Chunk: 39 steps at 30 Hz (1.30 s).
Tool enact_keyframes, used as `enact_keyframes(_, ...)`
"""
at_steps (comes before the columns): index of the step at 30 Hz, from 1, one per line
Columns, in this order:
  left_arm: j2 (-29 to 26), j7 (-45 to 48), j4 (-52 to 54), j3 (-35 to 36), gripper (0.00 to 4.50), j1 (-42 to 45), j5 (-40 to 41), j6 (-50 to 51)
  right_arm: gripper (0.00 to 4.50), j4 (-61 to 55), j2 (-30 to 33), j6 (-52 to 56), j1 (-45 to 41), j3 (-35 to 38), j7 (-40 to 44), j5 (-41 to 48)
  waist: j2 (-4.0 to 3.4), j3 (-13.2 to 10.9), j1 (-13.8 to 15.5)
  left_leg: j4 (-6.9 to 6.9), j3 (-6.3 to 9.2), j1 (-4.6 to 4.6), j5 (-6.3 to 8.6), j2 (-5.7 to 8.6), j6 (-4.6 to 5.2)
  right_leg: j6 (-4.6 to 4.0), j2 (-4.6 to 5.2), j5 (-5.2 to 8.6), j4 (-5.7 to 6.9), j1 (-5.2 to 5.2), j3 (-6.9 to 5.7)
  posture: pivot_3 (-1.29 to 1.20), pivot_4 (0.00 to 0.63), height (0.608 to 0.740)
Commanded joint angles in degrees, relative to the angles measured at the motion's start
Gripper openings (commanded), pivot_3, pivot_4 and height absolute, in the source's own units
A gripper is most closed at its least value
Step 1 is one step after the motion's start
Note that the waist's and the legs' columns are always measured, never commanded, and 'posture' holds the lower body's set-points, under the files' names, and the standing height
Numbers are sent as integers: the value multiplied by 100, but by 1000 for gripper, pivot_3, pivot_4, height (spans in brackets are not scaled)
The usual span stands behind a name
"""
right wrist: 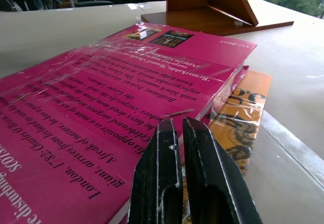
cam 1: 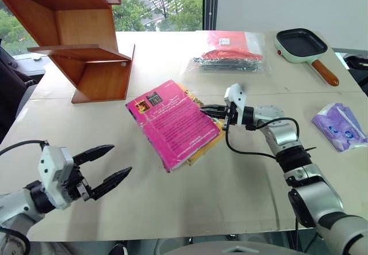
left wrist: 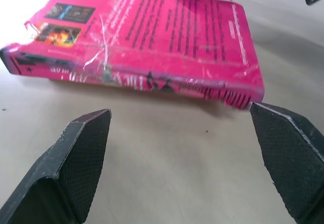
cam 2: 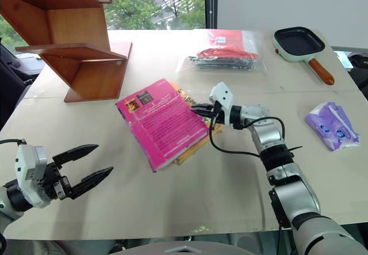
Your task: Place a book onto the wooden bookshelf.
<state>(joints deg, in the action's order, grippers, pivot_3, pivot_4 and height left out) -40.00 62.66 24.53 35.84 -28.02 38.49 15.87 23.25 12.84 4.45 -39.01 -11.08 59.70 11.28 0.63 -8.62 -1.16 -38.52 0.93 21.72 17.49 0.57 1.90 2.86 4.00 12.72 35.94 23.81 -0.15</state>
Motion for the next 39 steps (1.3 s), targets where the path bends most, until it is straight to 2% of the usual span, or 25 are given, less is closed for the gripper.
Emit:
enact_keyframes(1, 76, 15, 4, 91, 4500, -59, 65, -115, 60, -292, 4, 53, 24, -41, -24, -6, 0, 0, -1, 0, 0, 0, 0, 1, 0, 0, 0, 0, 0, 0, 0, 0, 150, 740)
enact_keyframes(7, 328, -329, -111, -2, 4500, -34, 79, 29, 60, -240, 119, -40, -37, 162, -318, -78, 0, 0, -1, 0, 4, 0, -3, 2, -5, -1, -3, 0, 1, 0, -3, 0, 150, 740)
enact_keyframes(11, 869, -1313, -116, -5, 4500, 218, 947, 874, 60, -708, 547, 133, 207, 483, -258, 166, 1, 0, 50, -1, 16, 4, -3, 12, -5, 0, 4, 0, -1, -2, -10, 0, 150, 740)
enact_keyframes(16, 1483, -2320, -85, -340, 4500, 414, 2110, 1979, 60, -1972, 1153, 820, 908, 744, -159, 614, 4, 2, 48, -4, 44, 14, -3, 22, -4, 1, 17, 0, -6, -8, -15, 0, 150, 740)
enact_keyframes(19, 1851, -3075, -518, -311, 4500, 865, 3105, 2487, 60, -2880, 1454, 1480, 1296, 921, -119, 1137, -1, -1, 49, -3, 51, 13, -3, 20, -5, 0, 15, 0, 0, -8, -11, 0, 150, 740)
enact_keyframes(24, 1926, -3374, -1092, -654, 4500, 1419, 4205, 3317, 2189, -4229, 2067, 2479, 1928, 1308, -71, 2048, 4, 3, 45, -4, 68, 2, -7, 17, -6, -11, 6, -7, 19, -15, -20, 0, 150, 740)
enact_keyframes(28, 1689, -3264, -1710, -1093, 4500, 2031, 4104, 3814, 4102, -4991, 2589, 3048, 2532, 1815, -25, 2832, 6, 4, 120, -18, 83, 3, -7, 24, -1, -12, -16, -6, 21, -28, -49, 0, 150, 740)
enact_keyframes(29, 1662, -3266, -1876, -1143, 4500, 2194, 4092, 3883, 4431, -5109, 2673, 3115, 2651, 1917, -27, 2970, 5, 4, 127, -20, 81, 1, -7, 25, -1, -12, -18, -6, 23, -30, -50, 0, 150, 740)
enact_keyframes(33, 1595, -3160, -2662, -1234, 4500, 2914, 4120, 4182, 4431, -5462, 2915, 3189, 3083, 2301, -22, 3361, 5, 4, 173, -35, 76, -1, -8, 26, 0, -11, -23, -6, 29, -34, -47, 0, 150, 740)
enact_keyframes(39, 1352, -2686, -3706, -1451, 4500, 3718, 3657, 4546, 4431, -5823, 3193, 2967, 3705, 2830, 193, 3692, 4, 5, 197, -61, 80, -4, -7, 26, 2, -12, -33, -5, 53, -40, -46, 0, 150, 740)
